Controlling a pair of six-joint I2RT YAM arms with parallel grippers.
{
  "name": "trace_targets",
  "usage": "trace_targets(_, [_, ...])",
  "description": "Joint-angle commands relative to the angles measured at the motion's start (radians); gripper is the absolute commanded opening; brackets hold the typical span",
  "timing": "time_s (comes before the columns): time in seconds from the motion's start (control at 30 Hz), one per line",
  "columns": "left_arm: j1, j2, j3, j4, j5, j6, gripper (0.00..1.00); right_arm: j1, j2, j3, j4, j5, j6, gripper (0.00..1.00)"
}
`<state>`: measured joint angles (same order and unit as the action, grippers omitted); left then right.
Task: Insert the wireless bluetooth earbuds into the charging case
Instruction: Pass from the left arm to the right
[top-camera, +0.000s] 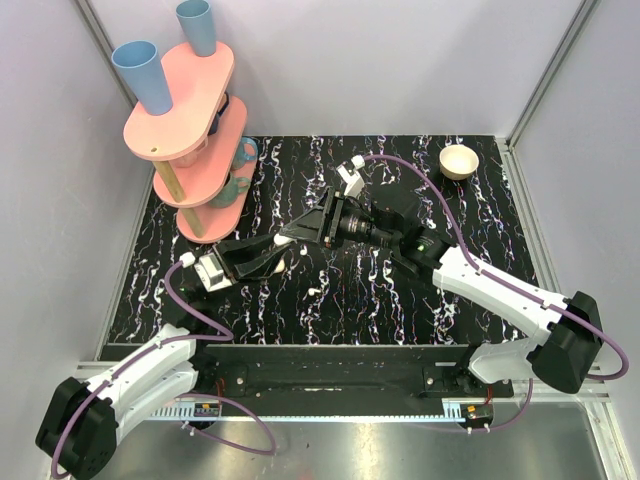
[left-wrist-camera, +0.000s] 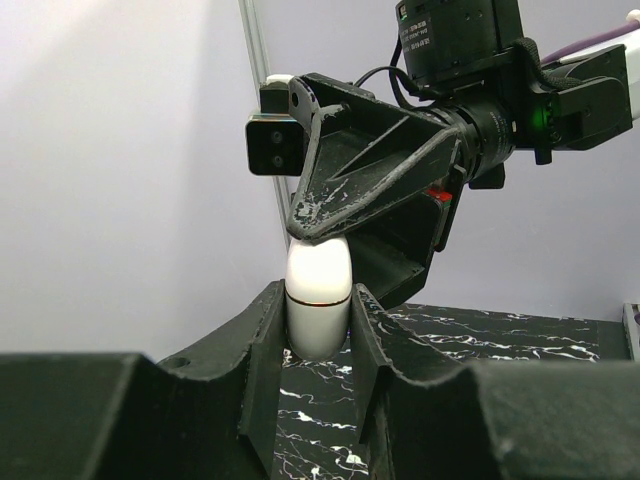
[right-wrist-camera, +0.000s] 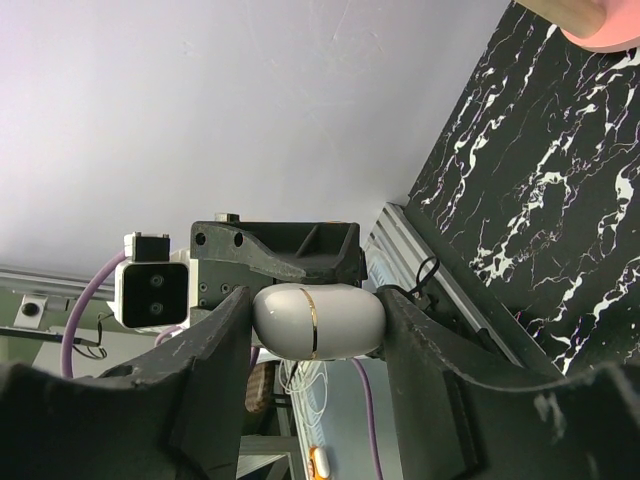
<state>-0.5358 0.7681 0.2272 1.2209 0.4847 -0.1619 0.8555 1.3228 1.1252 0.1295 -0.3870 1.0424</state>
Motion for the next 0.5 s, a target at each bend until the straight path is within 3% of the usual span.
trace_targets(0.0, [-0.003, 0.010, 0.020, -0.026, 0.023, -0.016, 0.23, -0.003, -0.023, 0.025, 0.087, -0.016, -0.025, 0.39])
trace_targets(0.47, [-0.003, 0.020, 0.040, -0.083, 0.051, -0.004, 0.32, -0.004, -0.030, 0.021, 0.084, -0.001, -0.025, 0.39])
